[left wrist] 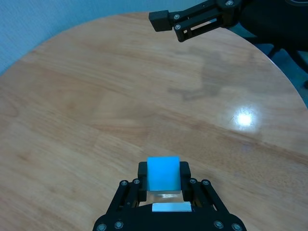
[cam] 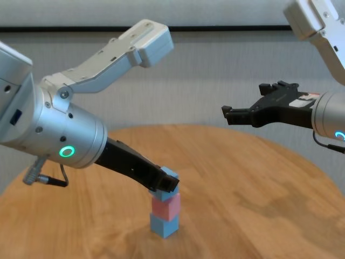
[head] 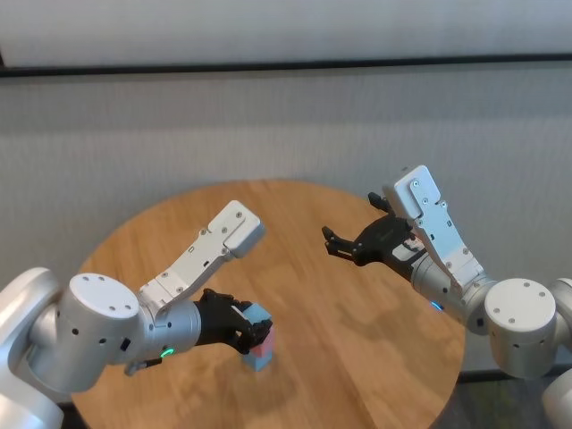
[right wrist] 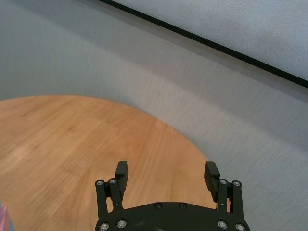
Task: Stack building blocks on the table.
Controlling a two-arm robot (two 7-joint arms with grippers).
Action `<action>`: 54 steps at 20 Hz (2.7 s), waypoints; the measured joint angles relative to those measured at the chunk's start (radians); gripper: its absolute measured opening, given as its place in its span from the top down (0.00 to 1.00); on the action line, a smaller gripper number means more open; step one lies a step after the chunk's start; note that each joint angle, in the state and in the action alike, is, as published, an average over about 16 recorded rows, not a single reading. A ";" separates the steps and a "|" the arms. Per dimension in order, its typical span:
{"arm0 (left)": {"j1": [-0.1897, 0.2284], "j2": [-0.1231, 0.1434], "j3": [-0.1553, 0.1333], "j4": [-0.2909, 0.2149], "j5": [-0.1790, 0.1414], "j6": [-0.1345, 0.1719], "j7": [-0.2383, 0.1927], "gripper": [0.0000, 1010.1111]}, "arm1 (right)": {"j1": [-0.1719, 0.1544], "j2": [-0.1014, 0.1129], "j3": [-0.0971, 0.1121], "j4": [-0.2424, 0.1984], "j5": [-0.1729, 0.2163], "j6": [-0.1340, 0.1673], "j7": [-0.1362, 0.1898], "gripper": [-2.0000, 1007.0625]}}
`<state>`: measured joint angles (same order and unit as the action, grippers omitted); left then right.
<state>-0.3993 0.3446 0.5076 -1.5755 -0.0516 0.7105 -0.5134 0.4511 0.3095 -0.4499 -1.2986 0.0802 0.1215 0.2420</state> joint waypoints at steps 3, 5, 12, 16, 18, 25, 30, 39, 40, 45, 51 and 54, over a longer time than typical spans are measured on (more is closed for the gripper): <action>-0.001 0.000 0.001 0.003 -0.002 0.001 0.000 0.60 | 0.000 0.000 0.000 0.000 0.000 0.000 0.000 0.01; -0.002 0.001 0.002 0.005 -0.004 0.001 0.000 0.60 | 0.000 0.000 0.000 0.000 0.000 0.000 0.000 0.01; -0.003 0.001 0.003 0.012 -0.008 0.000 0.001 0.60 | 0.000 0.000 0.000 0.000 0.000 0.000 0.000 0.01; -0.003 0.000 0.004 0.017 -0.011 -0.003 0.002 0.60 | 0.000 0.000 0.000 0.000 0.000 0.000 0.000 0.01; -0.004 0.000 0.005 0.019 -0.012 -0.005 0.002 0.60 | 0.000 0.000 0.000 0.000 0.000 0.000 0.000 0.01; -0.007 0.000 0.010 0.026 -0.013 -0.013 0.002 0.60 | 0.000 0.000 0.000 0.000 0.000 0.000 0.000 0.01; -0.009 0.003 0.015 0.027 -0.010 -0.020 0.002 0.60 | 0.000 0.000 0.000 0.000 0.000 0.000 0.000 0.01; -0.011 0.008 0.024 0.028 -0.005 -0.028 0.000 0.55 | 0.000 0.000 0.000 0.000 0.000 0.000 0.000 0.01; -0.012 0.008 0.024 0.028 -0.004 -0.028 0.000 0.54 | 0.000 0.000 0.000 0.000 0.000 0.000 0.000 0.01; -0.012 0.008 0.025 0.028 -0.005 -0.027 -0.003 0.43 | 0.000 0.000 0.000 0.000 0.000 0.000 0.000 0.01; -0.014 0.011 0.026 0.024 -0.015 -0.030 -0.015 0.24 | 0.000 0.000 0.000 0.000 0.000 0.000 0.000 0.01; -0.012 0.012 0.023 0.019 -0.027 -0.035 -0.020 0.15 | 0.000 0.000 0.000 0.000 0.000 0.000 0.000 0.01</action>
<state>-0.4112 0.3567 0.5308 -1.5563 -0.0785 0.6756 -0.5333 0.4511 0.3095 -0.4499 -1.2986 0.0802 0.1215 0.2420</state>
